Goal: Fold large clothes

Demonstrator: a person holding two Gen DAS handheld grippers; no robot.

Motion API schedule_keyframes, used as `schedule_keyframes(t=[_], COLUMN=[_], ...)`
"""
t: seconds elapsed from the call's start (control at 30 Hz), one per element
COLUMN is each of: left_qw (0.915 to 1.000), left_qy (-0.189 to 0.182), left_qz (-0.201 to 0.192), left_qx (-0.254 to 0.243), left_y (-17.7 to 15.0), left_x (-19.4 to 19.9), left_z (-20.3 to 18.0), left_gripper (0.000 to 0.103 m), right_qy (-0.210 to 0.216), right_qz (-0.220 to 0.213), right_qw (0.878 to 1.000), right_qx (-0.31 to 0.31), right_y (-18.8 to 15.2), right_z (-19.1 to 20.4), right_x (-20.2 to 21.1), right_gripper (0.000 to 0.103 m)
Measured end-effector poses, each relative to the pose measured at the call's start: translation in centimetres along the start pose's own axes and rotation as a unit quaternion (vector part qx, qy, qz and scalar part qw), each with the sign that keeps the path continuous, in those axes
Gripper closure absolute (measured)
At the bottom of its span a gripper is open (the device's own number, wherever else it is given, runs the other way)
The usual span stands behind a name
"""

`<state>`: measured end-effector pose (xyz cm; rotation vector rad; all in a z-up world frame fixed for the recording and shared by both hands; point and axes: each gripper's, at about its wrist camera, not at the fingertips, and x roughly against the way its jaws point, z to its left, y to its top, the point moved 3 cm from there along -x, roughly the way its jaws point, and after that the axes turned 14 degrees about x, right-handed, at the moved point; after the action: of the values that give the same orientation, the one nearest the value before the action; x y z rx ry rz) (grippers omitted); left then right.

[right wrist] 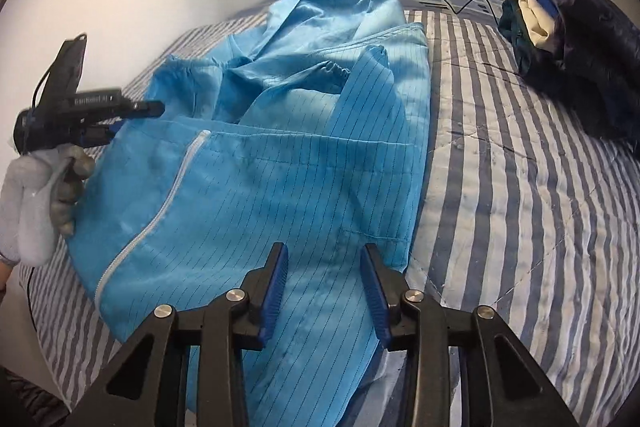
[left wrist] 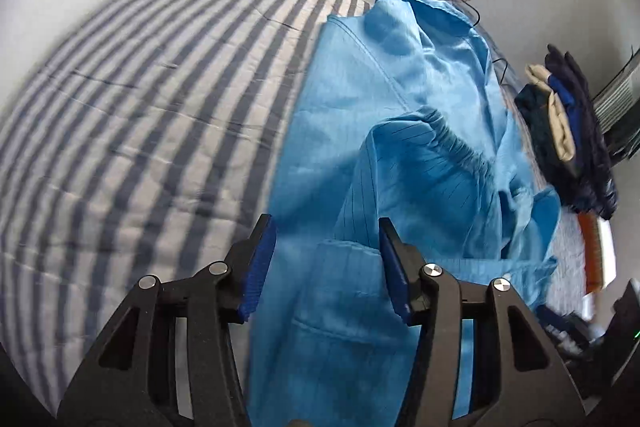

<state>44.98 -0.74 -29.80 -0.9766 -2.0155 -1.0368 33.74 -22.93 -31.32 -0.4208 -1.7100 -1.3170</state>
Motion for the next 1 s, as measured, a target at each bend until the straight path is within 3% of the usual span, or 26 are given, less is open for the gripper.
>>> schedule_keyframes(t=[0.13,0.23,0.3,0.37,0.43,0.5,0.63,0.73,0.83,0.87,0.93,1.0], left_qw=[1.0000,0.9978,0.9968,0.9956,0.9946,0.9959,0.9995,0.9997,0.9996,0.9996,0.9971,0.9895], left_qy=[-0.004,-0.057,-0.070,-0.093,-0.100,-0.069,-0.022,-0.023,-0.015,-0.021,-0.070,-0.118], left_qz=[-0.008,-0.015,-0.026,-0.012,0.003,-0.007,-0.016,-0.009,-0.011,-0.010,0.011,0.046], left_qx=[-0.001,0.030,0.030,0.007,-0.026,-0.058,-0.014,0.001,-0.019,-0.014,0.028,0.069], left_y=[-1.0,-1.8,-2.2,-3.1,-4.4,-4.6,-2.7,-2.0,-2.0,-2.0,-2.3,-3.1], left_x=[2.5,5.2,6.5,7.2,7.0,5.9,3.0,1.5,2.2,2.5,4.0,5.2], left_z=[1.6,3.0,3.2,2.8,1.8,0.8,1.8,2.5,2.3,2.4,3.5,5.1], left_gripper=[0.049,0.049,0.049,0.049,0.049,0.049,0.049,0.049,0.049,0.049,0.048,0.034], right_qy=[0.021,0.012,0.018,0.022,0.023,0.032,0.016,-0.002,-0.002,0.000,0.010,0.021], right_qz=[-0.026,-0.038,-0.045,-0.048,-0.044,-0.039,-0.019,0.026,0.027,0.029,0.030,0.014], right_qw=[0.999,0.998,0.997,0.997,0.997,0.997,0.999,0.999,0.998,0.998,0.998,0.997], right_qx=[-0.031,-0.046,-0.059,-0.058,-0.052,-0.050,-0.047,-0.045,-0.051,-0.051,-0.054,-0.070], right_y=[-0.2,-1.1,-1.8,-2.4,-2.7,-2.7,-2.5,-3.8,-4.6,-4.8,-5.0,-5.3], right_z=[-1.0,-2.0,-2.6,-2.7,-2.5,-2.2,-1.8,-1.8,-1.7,-1.6,-1.6,-2.0], right_x=[1.5,3.2,4.2,4.9,5.0,4.7,3.3,1.8,2.1,2.3,3.0,4.1], right_gripper=[0.063,0.053,0.053,0.054,0.062,0.067,0.069,0.072,0.072,0.073,0.073,0.067])
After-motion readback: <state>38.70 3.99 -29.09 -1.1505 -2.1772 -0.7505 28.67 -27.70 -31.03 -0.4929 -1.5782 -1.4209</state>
